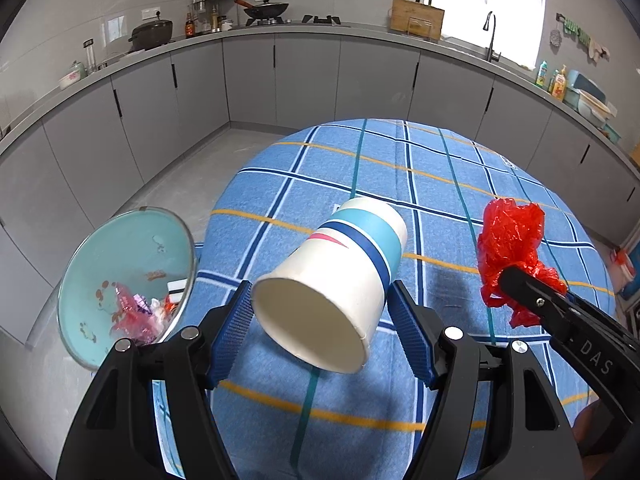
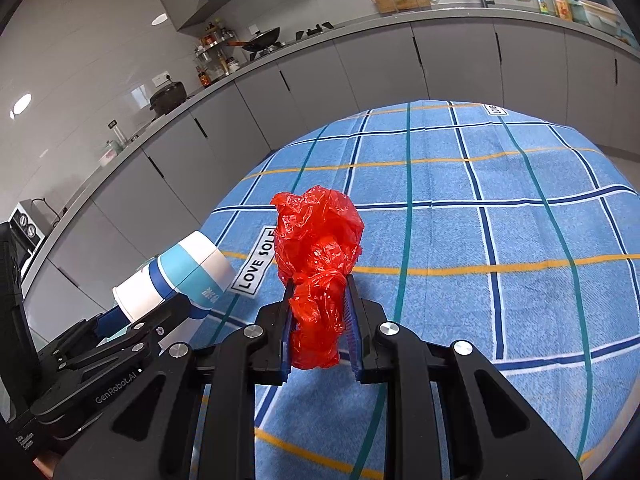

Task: Collect trash
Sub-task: 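Lift and carry the red bag and paper cup with both tools over the bucket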

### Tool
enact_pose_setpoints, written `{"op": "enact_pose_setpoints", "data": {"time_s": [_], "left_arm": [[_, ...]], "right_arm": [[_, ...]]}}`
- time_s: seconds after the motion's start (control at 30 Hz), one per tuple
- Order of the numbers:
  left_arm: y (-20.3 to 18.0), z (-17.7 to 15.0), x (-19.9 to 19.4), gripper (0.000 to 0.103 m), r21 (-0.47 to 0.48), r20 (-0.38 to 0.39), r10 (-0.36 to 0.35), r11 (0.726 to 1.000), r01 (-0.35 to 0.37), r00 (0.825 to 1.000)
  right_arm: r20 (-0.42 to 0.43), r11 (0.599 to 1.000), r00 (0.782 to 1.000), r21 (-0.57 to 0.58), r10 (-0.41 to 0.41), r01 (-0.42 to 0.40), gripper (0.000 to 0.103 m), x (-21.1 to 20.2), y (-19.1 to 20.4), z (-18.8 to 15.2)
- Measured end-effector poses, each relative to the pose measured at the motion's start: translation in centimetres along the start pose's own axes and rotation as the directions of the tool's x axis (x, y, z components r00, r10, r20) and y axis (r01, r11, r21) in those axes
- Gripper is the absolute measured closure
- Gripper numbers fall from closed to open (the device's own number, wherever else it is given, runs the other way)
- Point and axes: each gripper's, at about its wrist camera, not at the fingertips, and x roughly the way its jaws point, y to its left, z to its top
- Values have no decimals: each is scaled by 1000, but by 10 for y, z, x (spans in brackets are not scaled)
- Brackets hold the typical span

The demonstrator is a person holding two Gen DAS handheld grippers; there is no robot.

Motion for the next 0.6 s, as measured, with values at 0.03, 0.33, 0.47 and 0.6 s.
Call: {"op": "enact_pose_setpoints", "data": {"time_s": [0.03, 0.33, 0.47, 0.6], "left_arm": [[2, -1, -2, 36, -3, 1, 1, 1000, -1, 1000], [32, -15, -23, 36, -49, 22, 39, 998, -38, 999], [47, -19, -31, 35, -67, 29, 64, 996, -62, 998], [64, -24, -39, 35, -89, 31, 87, 992, -84, 996]], "right_arm": [[1, 1000, 1000, -3, 2, -2, 80, -1, 2, -1], [8, 998, 999, -60, 34, -34, 80, -9, 33, -8], [5, 995, 999, -87, 50, -49, 80, -10, 49, -13], [1, 991, 997, -112, 72, -71, 80, -10, 66, -16]]}}
